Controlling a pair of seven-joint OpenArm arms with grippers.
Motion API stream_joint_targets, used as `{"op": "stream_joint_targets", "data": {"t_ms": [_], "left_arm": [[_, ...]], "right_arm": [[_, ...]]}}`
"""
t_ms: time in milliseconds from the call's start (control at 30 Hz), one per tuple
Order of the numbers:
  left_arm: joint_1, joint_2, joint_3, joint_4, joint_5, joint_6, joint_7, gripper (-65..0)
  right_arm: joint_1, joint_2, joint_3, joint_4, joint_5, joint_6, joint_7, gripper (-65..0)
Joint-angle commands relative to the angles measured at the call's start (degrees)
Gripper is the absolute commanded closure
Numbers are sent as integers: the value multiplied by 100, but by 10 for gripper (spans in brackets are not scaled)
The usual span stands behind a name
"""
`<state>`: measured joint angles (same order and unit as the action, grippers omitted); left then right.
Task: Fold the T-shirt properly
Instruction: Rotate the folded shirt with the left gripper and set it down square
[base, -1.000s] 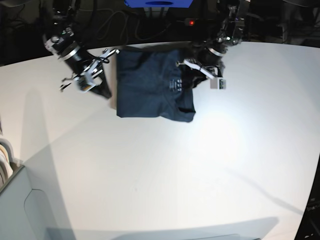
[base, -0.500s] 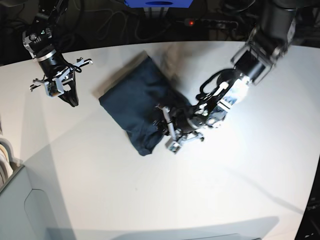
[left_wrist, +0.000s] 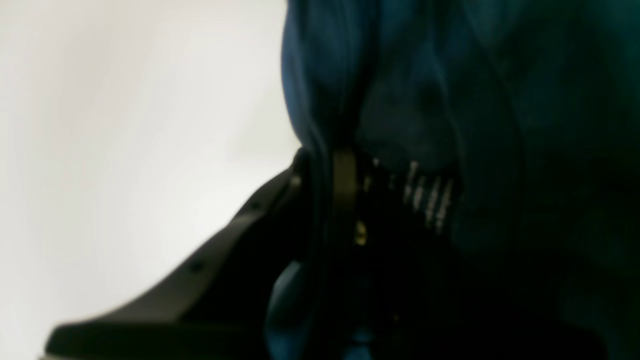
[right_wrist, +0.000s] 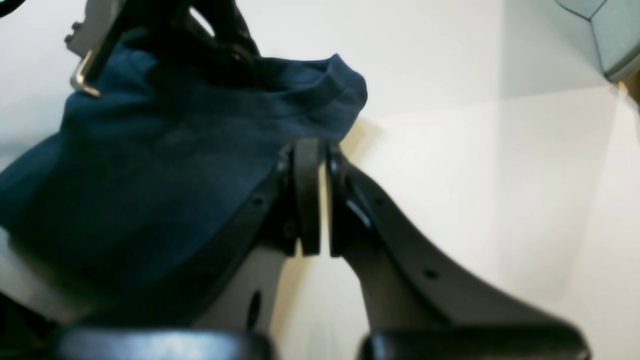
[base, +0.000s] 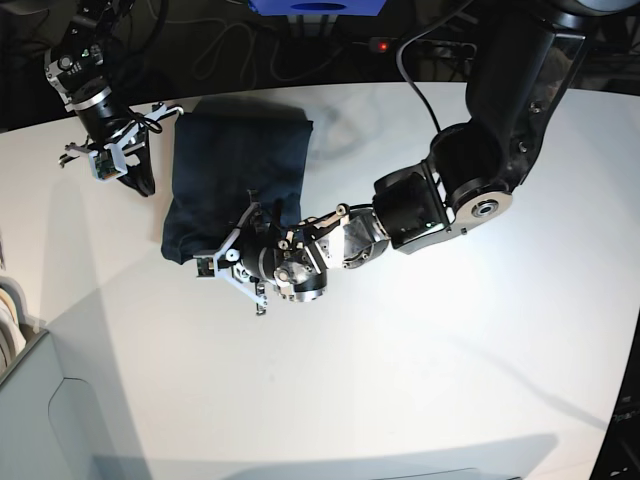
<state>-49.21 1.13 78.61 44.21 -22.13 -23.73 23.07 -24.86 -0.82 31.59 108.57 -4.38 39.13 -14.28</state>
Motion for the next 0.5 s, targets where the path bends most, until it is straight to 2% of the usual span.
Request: {"op": "stream_joint_targets", "data": {"t_ms": [0, 100, 267, 367, 467], "left_arm": [[64, -11, 3, -56, 415, -23, 414, -24], [99, -38, -331, -3, 591, -23, 563, -97], [169, -64, -964, 59, 635, 21, 686, -98], [178, -258, -1325, 243, 635, 30, 933, -107], [310, -346, -1597, 630, 635, 30, 1126, -151]], "right_arm": [[-15, 34, 19, 110, 91, 87, 88, -2], [-15, 34, 19, 118, 91, 87, 61, -2], [-15, 34, 1, 118, 91, 87, 61, -2], [-24, 34, -17, 118, 91, 87, 61, -2], [-24, 34, -17, 118, 91, 87, 53, -2]]}}
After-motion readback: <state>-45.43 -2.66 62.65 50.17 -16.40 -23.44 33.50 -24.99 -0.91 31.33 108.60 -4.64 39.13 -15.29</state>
